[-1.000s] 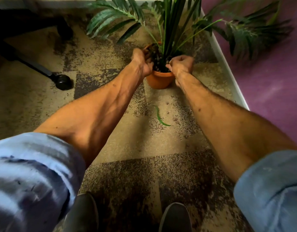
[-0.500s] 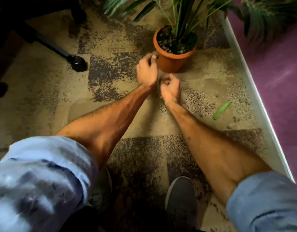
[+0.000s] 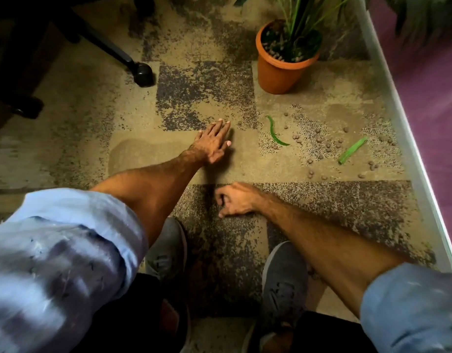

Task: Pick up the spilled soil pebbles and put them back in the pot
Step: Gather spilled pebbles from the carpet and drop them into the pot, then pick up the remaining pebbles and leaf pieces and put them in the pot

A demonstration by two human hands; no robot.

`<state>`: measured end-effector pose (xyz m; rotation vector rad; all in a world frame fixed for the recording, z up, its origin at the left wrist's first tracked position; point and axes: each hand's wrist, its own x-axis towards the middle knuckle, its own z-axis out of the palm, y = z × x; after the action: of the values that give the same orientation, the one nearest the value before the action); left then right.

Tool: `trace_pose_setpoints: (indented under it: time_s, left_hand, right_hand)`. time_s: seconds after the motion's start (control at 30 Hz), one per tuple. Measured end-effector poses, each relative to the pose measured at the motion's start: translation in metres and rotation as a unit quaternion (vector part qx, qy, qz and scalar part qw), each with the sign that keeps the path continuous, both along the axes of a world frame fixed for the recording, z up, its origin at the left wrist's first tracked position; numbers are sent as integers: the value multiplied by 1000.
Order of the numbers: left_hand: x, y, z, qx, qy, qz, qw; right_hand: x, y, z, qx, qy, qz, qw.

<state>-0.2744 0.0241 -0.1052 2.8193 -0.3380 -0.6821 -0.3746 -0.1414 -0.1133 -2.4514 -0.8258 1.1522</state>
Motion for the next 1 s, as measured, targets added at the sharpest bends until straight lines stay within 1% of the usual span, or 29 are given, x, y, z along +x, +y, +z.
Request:
trace_pose_setpoints:
  time_s: [0.07, 0.2, 0.27, 0.33, 0.4, 0.5, 0.6, 0.67, 0.73, 0.8, 0.83, 0.9, 1.0]
  left_hand:
    - [-1, 0, 0, 9, 6, -12, 1000]
    - [-1, -16, -3, 0, 20, -29, 999]
    - [3, -33, -3, -4, 18, -54, 998]
    - [8, -53, -2, -13, 13, -82, 996]
    - [11, -69, -2, -21, 3, -104, 994]
    - [18, -91, -4, -40, -15, -117, 992]
    - [33, -108, -3, -66, -53, -89, 992]
    - [47, -116, -3, -70, -76, -107, 989]
    - [58, -119, -5, -61, -92, -146, 983]
    - [68, -122, -9, -47, -104, -185, 976]
    - [71, -124, -11, -37, -110, -211, 970]
    - [74, -130, -16, -26, -117, -253, 960]
    - [76, -137, -22, -33, -118, -227, 966]
  right_hand:
    - [-17, 4, -9, 17, 9, -4, 1000]
    - [-32, 9, -11, 25, -70, 31, 997]
    - [-30, 7, -8, 18, -70, 33, 997]
    - [-23, 0, -4, 11, -60, -20, 998]
    - [-9, -12, -1, 17, -66, -106, 992]
    - [18, -40, 2, 21, -90, -244, 965]
    - [43, -74, 0, 19, -105, -311, 944]
    - [59, -96, 0, 39, -124, -356, 925]
    - [73, -114, 0, 49, -178, -402, 897]
    - [89, -133, -2, 54, -213, -471, 854]
    - [97, -143, -3, 50, -214, -505, 835]
    - [111, -161, -8, 34, -197, -542, 816]
    - [131, -169, -14, 22, -173, -576, 799]
